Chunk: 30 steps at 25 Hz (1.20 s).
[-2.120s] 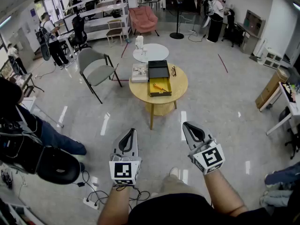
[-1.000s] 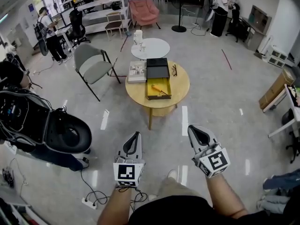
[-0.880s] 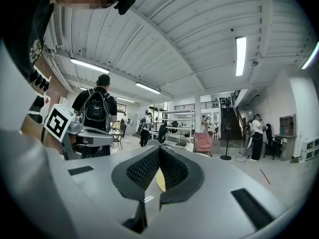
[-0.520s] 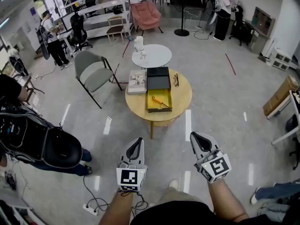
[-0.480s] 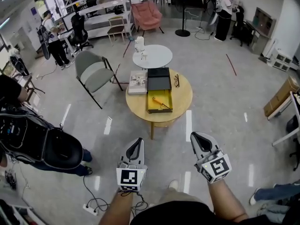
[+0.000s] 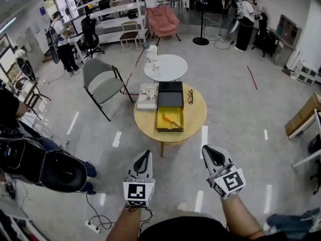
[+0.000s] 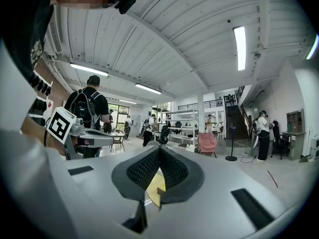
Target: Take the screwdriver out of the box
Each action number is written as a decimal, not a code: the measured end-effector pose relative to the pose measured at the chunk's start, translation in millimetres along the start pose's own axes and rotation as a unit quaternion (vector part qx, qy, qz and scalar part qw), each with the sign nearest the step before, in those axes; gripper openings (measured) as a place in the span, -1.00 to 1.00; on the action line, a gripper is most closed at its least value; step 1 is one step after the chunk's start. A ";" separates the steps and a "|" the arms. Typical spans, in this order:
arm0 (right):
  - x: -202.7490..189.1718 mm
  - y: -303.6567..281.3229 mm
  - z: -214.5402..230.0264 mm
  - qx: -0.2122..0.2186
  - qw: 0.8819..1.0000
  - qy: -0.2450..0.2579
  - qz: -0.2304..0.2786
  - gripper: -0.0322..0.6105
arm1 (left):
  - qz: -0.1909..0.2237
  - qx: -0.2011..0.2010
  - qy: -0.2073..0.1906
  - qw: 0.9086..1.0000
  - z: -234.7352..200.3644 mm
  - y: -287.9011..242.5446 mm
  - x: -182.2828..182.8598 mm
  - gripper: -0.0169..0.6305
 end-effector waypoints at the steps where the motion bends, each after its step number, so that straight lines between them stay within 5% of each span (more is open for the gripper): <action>1: 0.6 -0.5 4.0 0.003 1.000 0.001 0.000 -0.85 | 0.000 0.002 -0.002 1.000 1.3 -2.8 1.5 -0.91; 15: -3.7 -9.7 15.5 0.035 0.999 0.002 -0.007 -0.85 | 0.005 0.044 0.028 0.999 -4.8 -8.0 1.7 -0.91; 30: 5.9 -44.8 23.1 0.019 1.000 0.011 0.000 -0.85 | 0.024 0.030 0.016 0.999 -25.8 -39.7 13.4 -0.91</action>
Point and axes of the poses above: the fingertips, and each gripper's own axes: y backward along the fingers, z to its right, x out of its top, the point moved 3 cm from there along y, backward along the fingers, and after that the axes turned 2 degrees about y, right-handed, at the moved point
